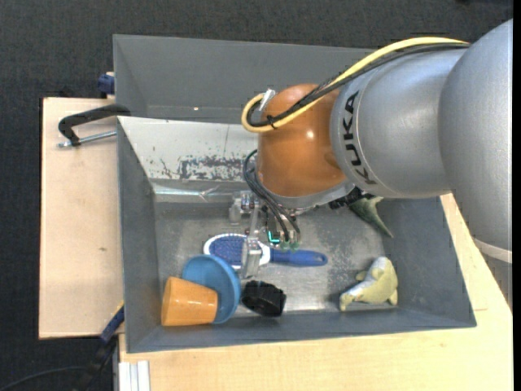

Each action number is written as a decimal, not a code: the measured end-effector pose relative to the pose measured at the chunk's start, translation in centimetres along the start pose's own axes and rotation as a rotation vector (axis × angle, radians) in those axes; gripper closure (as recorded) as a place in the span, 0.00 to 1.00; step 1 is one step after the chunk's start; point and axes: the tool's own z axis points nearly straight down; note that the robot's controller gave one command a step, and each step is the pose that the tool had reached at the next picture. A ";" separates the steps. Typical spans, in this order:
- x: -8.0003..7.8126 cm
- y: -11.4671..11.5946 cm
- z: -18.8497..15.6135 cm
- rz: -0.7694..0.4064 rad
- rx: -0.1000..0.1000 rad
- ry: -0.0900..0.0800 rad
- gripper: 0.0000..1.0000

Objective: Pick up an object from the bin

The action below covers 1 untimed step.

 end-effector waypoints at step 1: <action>0.2 0.8 6.9 -0.062 0.001 -0.001 0.00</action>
Offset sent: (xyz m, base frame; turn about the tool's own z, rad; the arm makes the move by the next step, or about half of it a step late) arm -0.0011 0.0077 -0.0655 -0.0607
